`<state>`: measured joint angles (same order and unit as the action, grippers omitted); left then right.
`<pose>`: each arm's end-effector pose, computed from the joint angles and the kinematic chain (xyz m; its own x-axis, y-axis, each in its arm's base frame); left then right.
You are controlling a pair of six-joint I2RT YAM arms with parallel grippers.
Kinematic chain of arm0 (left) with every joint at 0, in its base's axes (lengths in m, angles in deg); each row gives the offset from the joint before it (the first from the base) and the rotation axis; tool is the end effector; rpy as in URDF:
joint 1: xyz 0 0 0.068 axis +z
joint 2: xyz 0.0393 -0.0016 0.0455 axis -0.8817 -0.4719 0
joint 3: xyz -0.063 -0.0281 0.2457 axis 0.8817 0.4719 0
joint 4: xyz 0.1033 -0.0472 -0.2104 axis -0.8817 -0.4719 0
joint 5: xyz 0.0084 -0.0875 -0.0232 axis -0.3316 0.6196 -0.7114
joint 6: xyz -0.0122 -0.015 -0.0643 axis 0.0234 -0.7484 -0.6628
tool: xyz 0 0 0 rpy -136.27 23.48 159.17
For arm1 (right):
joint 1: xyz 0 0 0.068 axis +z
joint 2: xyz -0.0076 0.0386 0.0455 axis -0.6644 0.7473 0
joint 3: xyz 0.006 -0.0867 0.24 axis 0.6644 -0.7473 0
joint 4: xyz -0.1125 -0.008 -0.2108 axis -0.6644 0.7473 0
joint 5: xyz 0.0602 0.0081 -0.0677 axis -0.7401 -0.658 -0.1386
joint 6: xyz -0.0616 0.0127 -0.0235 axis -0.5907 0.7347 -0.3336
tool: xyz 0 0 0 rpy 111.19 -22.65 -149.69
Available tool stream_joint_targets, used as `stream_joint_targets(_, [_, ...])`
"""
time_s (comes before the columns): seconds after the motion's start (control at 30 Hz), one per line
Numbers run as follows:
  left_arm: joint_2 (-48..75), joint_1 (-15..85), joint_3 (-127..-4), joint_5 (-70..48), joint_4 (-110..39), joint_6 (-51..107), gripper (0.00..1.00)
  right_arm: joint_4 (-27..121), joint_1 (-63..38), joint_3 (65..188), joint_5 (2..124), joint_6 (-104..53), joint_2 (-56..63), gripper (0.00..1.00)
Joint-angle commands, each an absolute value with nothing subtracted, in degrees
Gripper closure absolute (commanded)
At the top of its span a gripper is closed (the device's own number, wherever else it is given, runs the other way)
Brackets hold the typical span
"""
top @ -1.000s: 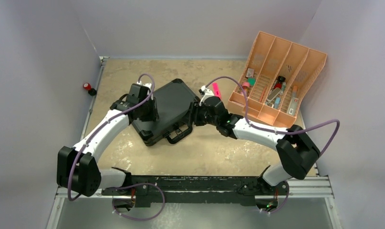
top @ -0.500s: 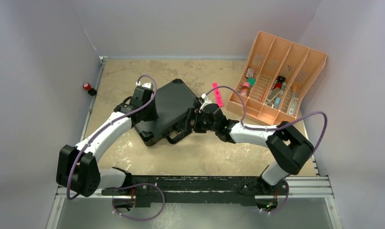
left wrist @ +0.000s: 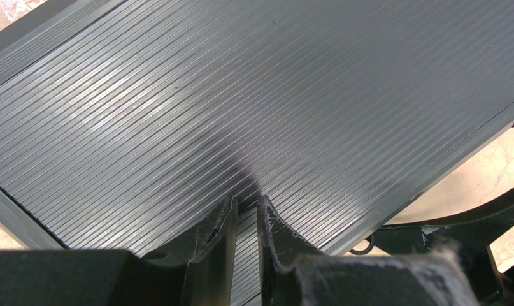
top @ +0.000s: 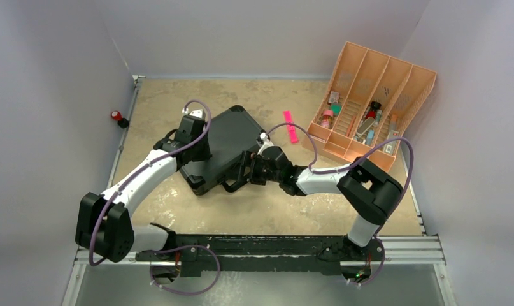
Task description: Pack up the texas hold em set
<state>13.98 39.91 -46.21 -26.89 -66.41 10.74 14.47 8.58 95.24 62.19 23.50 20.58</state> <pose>0.2470 -0.0920 0.2259 -0.7722 -0.2060 -0.6010 -0.0904 0.9720 -0.2170 0.2196 0.2754 0.1676 -0.8338 0.2823 -0.4745 -0.2741 0.5345 0.7995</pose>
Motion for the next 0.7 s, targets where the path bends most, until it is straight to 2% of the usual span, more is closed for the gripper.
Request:
stream_joint_targets(0.0, [11.4,40.0,-43.7,-29.3,-70.4,12.4,0.82,7.5,8.5,94.7,61.0,25.2,20.0,0.07])
stream_joint_targets(0.4, [11.3,40.0,-44.0,-30.5,-70.0,12.0,0.83,-0.8,8.5,96.3,56.6,26.2,23.1,0.09])
stream_joint_targets(0.67, [11.1,40.0,-43.9,-31.4,-70.2,12.0,0.83,2.8,8.0,100.6,61.5,25.4,24.2,0.13])
